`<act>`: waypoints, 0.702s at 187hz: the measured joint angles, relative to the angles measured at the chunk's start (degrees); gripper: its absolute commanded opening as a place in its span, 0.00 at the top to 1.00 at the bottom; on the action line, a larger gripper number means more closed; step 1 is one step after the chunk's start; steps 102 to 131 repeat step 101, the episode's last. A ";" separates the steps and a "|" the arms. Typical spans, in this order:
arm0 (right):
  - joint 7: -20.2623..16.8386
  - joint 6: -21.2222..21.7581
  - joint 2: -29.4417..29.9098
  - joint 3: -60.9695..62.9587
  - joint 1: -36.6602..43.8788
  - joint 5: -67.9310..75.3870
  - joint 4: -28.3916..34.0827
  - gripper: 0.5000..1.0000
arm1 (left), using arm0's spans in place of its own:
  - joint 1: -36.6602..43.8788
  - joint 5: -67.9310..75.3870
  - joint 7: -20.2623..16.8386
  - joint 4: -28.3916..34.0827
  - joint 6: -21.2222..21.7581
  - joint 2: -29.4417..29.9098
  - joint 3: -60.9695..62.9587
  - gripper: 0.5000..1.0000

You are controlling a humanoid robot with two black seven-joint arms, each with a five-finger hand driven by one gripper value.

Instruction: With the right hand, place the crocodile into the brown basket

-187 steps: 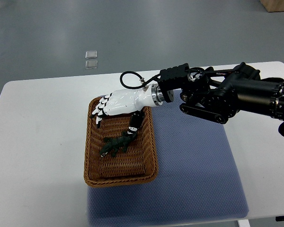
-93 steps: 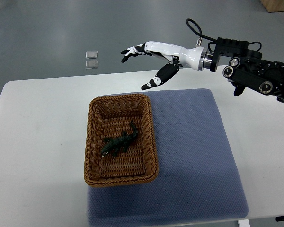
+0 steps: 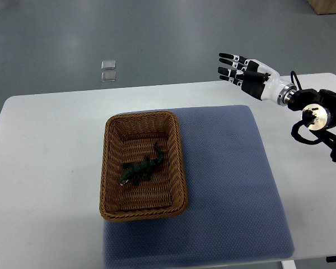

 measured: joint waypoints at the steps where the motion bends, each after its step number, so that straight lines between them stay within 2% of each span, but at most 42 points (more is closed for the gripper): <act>1: -0.11 0.00 0.01 0.00 -0.03 0.30 -0.10 0.14 | 0.00 0.00 0.00 0.00 0.00 0.00 0.00 0.00; 27: -1.56 0.01 0.19 0.16 -1.09 4.58 -1.42 0.14 | -0.01 0.00 -0.02 0.01 0.00 0.00 0.00 0.00; 131: -0.90 -0.13 0.50 0.33 -3.47 5.18 -3.25 0.14 | 0.00 0.00 -0.03 0.01 0.03 0.00 0.00 0.00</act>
